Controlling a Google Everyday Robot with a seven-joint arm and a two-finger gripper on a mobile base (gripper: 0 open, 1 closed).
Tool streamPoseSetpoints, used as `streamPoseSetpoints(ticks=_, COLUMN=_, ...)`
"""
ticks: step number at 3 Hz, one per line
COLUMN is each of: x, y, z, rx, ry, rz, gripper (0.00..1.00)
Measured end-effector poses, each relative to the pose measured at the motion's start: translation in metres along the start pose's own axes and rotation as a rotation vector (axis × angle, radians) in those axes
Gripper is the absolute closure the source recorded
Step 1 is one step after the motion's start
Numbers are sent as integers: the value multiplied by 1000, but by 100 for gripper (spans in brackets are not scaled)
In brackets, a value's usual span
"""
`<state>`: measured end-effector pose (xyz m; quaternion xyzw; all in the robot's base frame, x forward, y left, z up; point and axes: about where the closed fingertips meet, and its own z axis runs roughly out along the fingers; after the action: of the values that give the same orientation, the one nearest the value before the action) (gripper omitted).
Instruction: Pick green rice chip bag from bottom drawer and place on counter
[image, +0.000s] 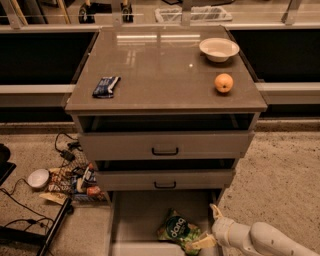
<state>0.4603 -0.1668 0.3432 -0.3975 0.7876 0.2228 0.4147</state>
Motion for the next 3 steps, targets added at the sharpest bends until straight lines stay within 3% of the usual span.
streamPoseSetpoints(ticks=1, x=0, y=0, z=1, rx=0, ry=1, rz=-1, gripper=0)
streamPoseSetpoints(ticks=3, x=37, y=-19, z=78, rx=19, ry=145, rz=21, gripper=0)
